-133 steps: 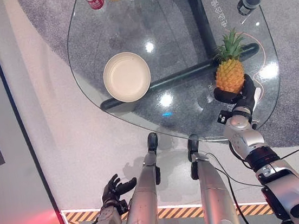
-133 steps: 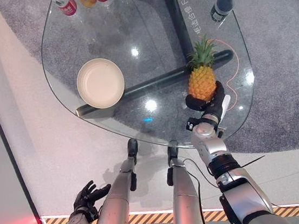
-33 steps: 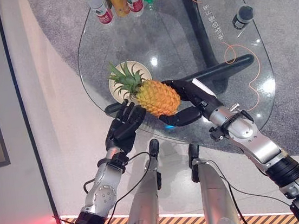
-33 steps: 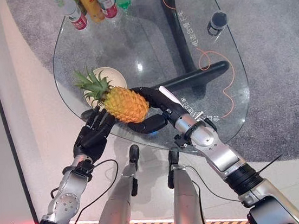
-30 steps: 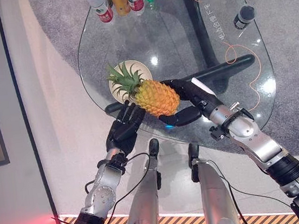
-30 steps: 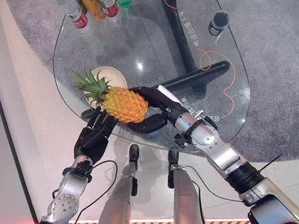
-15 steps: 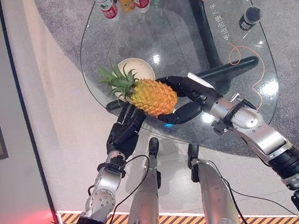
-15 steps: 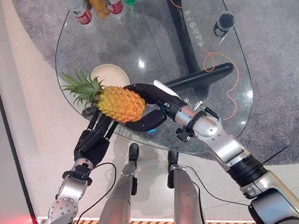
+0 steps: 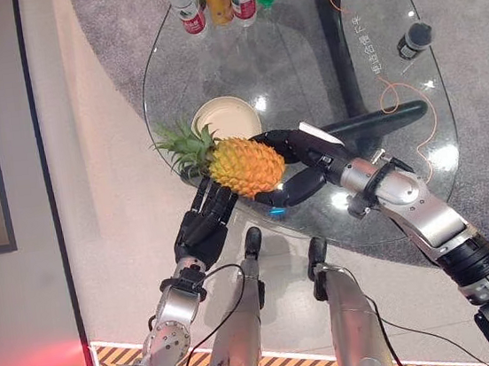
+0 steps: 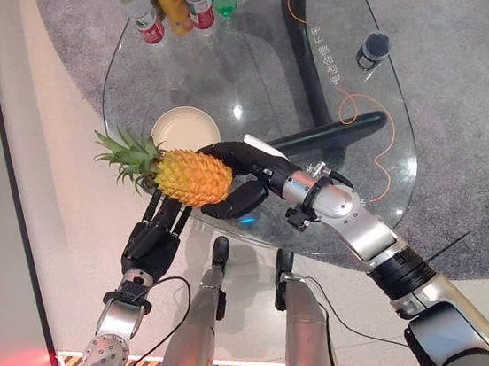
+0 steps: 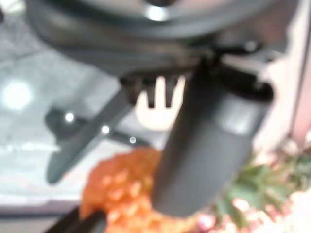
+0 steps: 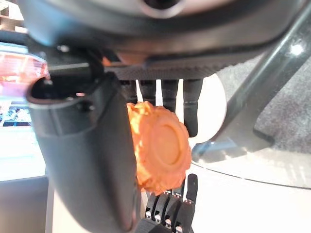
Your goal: Pick up the fruit to the plate
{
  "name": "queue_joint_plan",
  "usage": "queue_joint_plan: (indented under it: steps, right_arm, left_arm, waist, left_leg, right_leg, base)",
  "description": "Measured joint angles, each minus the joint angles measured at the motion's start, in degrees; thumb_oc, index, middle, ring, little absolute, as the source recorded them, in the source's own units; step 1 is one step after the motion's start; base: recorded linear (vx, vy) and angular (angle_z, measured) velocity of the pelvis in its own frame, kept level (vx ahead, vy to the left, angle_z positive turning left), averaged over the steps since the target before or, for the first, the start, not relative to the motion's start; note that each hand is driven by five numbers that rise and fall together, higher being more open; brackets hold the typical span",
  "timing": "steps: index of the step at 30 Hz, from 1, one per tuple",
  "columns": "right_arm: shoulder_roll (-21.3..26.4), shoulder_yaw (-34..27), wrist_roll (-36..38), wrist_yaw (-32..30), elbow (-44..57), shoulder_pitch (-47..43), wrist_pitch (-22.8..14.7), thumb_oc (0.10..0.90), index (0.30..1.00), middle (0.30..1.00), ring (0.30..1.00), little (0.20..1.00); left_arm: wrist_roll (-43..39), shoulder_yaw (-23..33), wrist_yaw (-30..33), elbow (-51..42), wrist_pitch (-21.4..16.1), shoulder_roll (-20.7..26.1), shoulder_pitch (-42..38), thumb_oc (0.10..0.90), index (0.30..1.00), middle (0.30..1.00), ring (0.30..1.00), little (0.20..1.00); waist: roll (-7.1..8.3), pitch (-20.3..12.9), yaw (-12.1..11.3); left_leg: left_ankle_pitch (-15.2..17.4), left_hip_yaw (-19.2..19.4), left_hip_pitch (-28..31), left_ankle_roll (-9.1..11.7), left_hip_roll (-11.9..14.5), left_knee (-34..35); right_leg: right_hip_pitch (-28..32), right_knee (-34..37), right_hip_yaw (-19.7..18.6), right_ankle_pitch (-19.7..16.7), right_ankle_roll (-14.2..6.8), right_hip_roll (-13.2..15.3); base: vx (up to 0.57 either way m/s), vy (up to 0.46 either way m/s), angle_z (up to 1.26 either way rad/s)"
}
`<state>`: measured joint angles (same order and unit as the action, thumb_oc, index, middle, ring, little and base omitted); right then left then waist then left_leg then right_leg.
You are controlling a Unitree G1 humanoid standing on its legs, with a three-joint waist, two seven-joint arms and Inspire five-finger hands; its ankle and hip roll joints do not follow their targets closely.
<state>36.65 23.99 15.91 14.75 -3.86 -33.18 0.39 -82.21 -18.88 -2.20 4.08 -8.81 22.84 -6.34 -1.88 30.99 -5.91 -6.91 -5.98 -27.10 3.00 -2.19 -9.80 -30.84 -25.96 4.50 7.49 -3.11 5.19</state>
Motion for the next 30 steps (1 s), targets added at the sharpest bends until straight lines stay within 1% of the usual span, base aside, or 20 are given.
queue_joint_plan:
  steps: [2, 7, 13, 17, 21, 30]
  right_arm:
    - [-1.0, -0.5, 0.1, -2.6, 0.0, 1.8, -1.8, 0.1, 0.3, 0.3, 0.3, 0.2]
    - [-5.3, -2.1, 0.5, -8.7, 0.0, 5.1, -4.8, 0.1, 0.3, 0.3, 0.3, 0.2]
    - [-10.0, -2.3, 0.3, -15.7, 0.0, 7.9, -8.0, 0.1, 0.3, 0.3, 0.3, 0.2]
    - [-10.7, -2.9, -0.2, -19.2, 0.0, 9.8, -8.8, 0.1, 0.3, 0.3, 0.3, 0.2]
    - [-10.7, -4.8, -0.2, -19.6, 0.0, 11.9, -8.8, 0.1, 0.3, 0.3, 0.3, 0.2]
    - [-10.4, -4.3, -0.8, -16.7, 0.3, 12.4, -8.4, 0.1, 0.3, 0.3, 0.3, 0.2]
  left_arm:
    - [0.0, 0.1, 0.0, 0.0, 0.0, -0.4, -0.7, 0.8, 0.9, 0.9, 0.9, 0.9]
    - [0.0, 0.4, 0.0, 0.0, -1.3, -2.4, -3.1, 0.8, 0.9, 0.9, 0.9, 0.9]
    - [0.0, 2.3, 0.0, -0.1, -1.6, -4.4, -5.1, 0.8, 0.9, 0.9, 0.9, 0.9]
    - [0.1, 3.1, 0.0, -2.1, -1.7, -4.7, -5.7, 0.8, 0.9, 0.9, 0.9, 0.9]
    - [0.1, 4.1, -0.5, -3.0, -1.6, -5.1, -5.6, 0.8, 0.9, 0.9, 0.9, 0.9]
    - [0.1, 4.3, -1.0, -3.0, -1.6, -5.1, -5.2, 0.8, 0.9, 0.9, 0.9, 0.9]
  waist:
    - [0.0, 0.0, 0.0]
    - [0.0, 0.0, 0.2]
    - [0.02, 0.0, 1.9]
    - [0.02, 0.0, 2.8]
    - [0.02, 0.0, 3.0]
    - [0.01, 0.0, 2.8]
  left_leg:
    - [-0.2, 0.0, 0.0, -0.2, 0.0, 0.2]
    - [-0.2, 0.0, 0.0, -0.3, 0.0, 0.3]
    - [-0.2, 0.0, 0.0, -0.3, 0.0, 0.3]
    - [-0.2, 0.1, 0.0, -0.3, 0.0, 0.7]
    - [-0.2, 0.2, 0.0, -0.3, 0.0, 0.7]
    - [-0.2, 0.2, 0.0, -0.3, 0.0, 0.8]
  right_leg:
    - [0.0, 0.1, 0.0, 0.0, 0.0, 0.0]
    - [0.0, 0.2, 0.0, 0.1, 0.0, 0.0]
    - [-0.1, 0.2, 0.0, 0.2, -0.1, 0.0]
    - [-0.3, 0.2, -0.2, 0.2, -0.1, 0.0]
    - [-0.4, 0.2, -0.2, 0.3, -0.1, -0.1]
    - [-0.4, 0.2, -0.2, 0.4, -0.1, -0.1]
  base:
    - [0.0, 0.0, 0.0]
    - [0.0, 0.0, 0.0]
    - [0.0, 0.0, 0.0]
    - [0.0, 0.0, 0.0]
    - [0.0, 0.004, -0.01]
    - [0.0, 0.0, 0.0]
